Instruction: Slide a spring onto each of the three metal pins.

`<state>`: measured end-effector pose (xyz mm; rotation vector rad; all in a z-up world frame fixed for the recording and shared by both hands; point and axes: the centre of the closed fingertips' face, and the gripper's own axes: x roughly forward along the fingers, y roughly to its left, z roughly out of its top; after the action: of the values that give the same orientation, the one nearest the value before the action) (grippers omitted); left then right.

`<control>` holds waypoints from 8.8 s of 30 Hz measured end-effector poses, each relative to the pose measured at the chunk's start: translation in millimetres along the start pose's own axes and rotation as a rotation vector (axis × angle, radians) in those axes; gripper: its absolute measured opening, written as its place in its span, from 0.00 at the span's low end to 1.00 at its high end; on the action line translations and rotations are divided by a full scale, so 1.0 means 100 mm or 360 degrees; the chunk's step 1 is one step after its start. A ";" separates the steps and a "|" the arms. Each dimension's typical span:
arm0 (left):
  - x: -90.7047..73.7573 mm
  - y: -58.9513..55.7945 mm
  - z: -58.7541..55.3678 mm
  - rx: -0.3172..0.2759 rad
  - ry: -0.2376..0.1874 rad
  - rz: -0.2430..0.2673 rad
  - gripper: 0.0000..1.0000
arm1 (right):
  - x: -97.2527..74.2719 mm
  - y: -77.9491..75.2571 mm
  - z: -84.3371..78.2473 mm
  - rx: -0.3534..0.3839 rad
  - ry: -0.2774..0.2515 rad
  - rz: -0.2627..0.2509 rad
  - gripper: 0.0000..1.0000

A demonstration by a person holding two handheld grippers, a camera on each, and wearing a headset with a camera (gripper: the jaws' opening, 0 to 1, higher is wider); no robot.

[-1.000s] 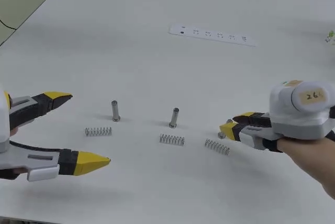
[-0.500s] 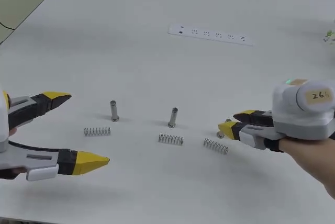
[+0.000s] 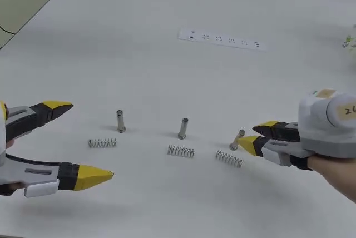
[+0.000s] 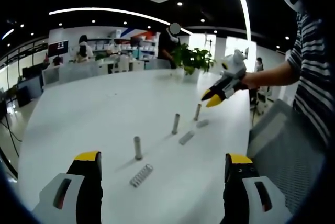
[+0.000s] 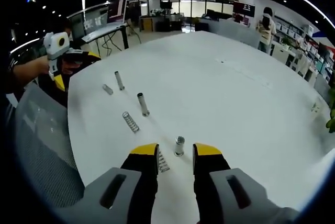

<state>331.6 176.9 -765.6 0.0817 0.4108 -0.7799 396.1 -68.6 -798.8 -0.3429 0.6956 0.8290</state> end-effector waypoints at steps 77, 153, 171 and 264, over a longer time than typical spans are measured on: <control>-0.04 -0.06 -0.06 -0.0009 0.0002 -0.0015 0.93 | 0.32 0.38 -0.42 -0.0689 0.0398 0.0360 0.07; 1.06 -1.29 0.38 0.0159 -0.0118 -0.0962 0.18 | -0.14 1.07 0.16 -0.0926 0.0228 0.0526 0.08; 1.10 -1.36 0.40 0.0189 -0.0130 -0.0996 0.04 | -0.16 1.06 0.23 -0.0912 0.0191 0.0527 0.08; 1.09 -1.39 0.32 0.0255 -0.0029 -0.1035 0.05 | -0.30 1.37 0.75 -0.0918 -0.0253 0.0603 0.07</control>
<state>314.3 -1.8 -767.7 0.0914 0.3580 -1.4536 308.5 42.0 -725.6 -0.6661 0.3623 1.4052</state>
